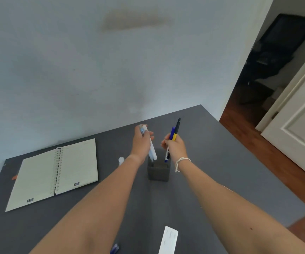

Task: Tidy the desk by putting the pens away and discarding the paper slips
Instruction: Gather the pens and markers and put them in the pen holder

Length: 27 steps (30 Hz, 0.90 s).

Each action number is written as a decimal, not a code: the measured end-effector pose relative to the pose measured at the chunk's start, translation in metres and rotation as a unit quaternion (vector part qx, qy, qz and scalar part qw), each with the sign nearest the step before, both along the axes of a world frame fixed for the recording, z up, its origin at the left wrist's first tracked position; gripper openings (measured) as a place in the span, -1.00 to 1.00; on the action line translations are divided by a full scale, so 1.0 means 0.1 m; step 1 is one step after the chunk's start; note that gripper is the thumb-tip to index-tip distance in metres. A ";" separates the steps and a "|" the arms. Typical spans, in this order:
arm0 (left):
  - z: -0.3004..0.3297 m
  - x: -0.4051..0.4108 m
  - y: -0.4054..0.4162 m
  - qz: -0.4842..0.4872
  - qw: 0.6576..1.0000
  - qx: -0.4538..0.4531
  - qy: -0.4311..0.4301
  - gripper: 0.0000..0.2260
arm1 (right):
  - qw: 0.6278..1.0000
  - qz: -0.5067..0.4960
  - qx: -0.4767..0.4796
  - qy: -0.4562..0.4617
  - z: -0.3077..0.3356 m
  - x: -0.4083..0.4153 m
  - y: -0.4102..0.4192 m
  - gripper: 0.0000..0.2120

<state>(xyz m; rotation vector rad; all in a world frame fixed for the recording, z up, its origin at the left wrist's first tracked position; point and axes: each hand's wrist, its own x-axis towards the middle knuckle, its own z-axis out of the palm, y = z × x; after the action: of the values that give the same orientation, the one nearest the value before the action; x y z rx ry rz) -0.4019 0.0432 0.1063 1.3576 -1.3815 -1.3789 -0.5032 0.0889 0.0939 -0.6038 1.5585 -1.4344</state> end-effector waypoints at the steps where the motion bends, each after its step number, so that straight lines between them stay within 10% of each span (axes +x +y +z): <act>1: -0.03 0.00 0.02 -0.006 1.000 -0.002 -0.006 -0.85 | 1.000 0.002 0.000 0.004 -0.03 0.01 0.01 -0.73; 27: -0.03 0.32 0.24 0.054 0.997 -0.036 -0.035 -0.74 | 0.994 0.000 -0.036 0.105 0.03 -0.07 0.15 -0.68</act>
<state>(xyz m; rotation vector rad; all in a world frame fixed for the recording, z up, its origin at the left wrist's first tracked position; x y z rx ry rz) -0.3702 0.0670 0.1032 1.4233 -1.3709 -1.2096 -0.5106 0.1035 0.0971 -0.8199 1.6739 -1.4693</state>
